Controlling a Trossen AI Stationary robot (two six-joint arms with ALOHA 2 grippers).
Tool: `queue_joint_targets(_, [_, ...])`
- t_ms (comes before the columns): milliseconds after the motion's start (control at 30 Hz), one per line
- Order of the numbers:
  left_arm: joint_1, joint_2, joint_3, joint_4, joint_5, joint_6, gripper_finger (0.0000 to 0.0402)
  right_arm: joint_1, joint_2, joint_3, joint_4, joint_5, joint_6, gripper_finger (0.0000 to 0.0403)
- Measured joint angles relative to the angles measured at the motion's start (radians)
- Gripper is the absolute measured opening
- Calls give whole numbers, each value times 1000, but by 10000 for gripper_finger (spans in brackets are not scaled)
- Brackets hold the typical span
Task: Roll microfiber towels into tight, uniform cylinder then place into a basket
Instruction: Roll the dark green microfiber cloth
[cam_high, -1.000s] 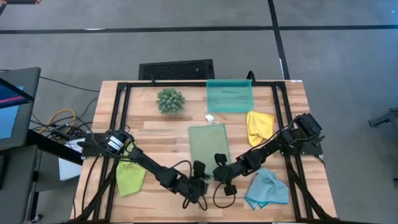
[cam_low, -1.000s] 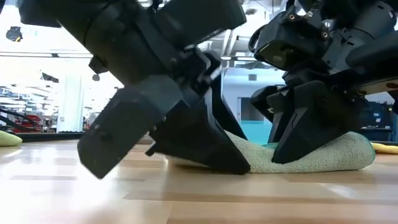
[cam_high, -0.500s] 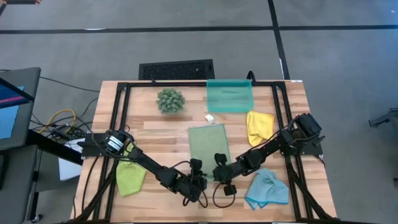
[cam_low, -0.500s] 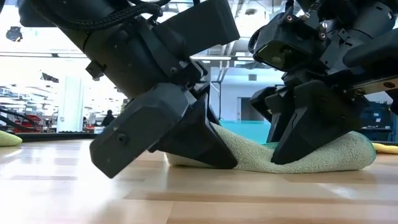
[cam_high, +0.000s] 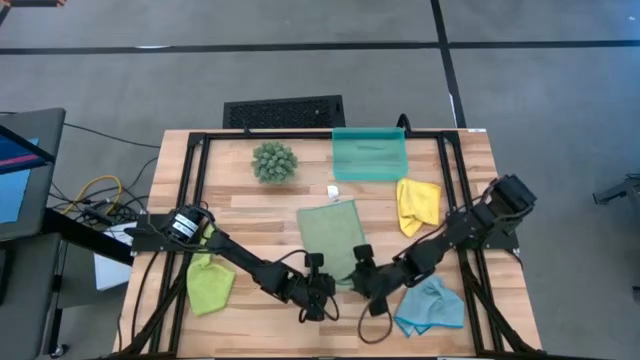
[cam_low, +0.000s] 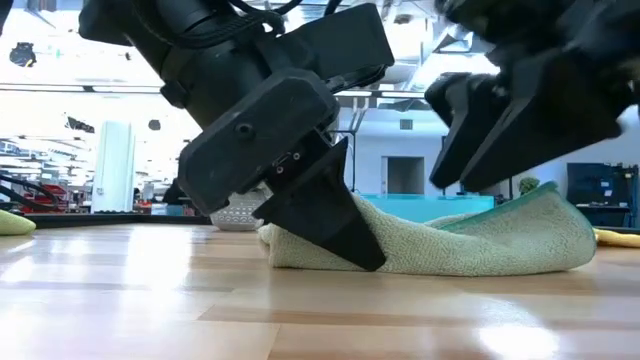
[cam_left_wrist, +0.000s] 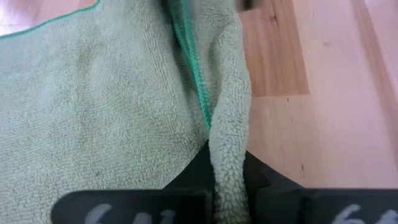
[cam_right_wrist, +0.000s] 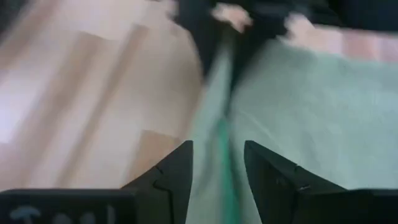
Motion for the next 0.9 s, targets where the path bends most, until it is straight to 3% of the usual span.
queue_joint_targets(233, [2, -2, -1, -5, 8, -5, 12, 10, 130, 3, 164, 2, -102, 176])
queue_joint_targets(433, [1, -2, -1, -7, 5, -9, 13, -32, 166, 3, 146, 34, -89, 214])
queue_joint_targets(533, [-2, -1, -2, -2, -11, -9, 15, -39, 166, 4, 140, 33, -86, 210])
queue_joint_targets(633, [-3, 0, -3, 15, -12, 25, 37, -38, 166, 4, 122, 30, -86, 175])
queue_joint_targets(900, [-4, -56, -8, -67, -30, 57, 154, -44, 162, 6, 112, -39, -65, 27])
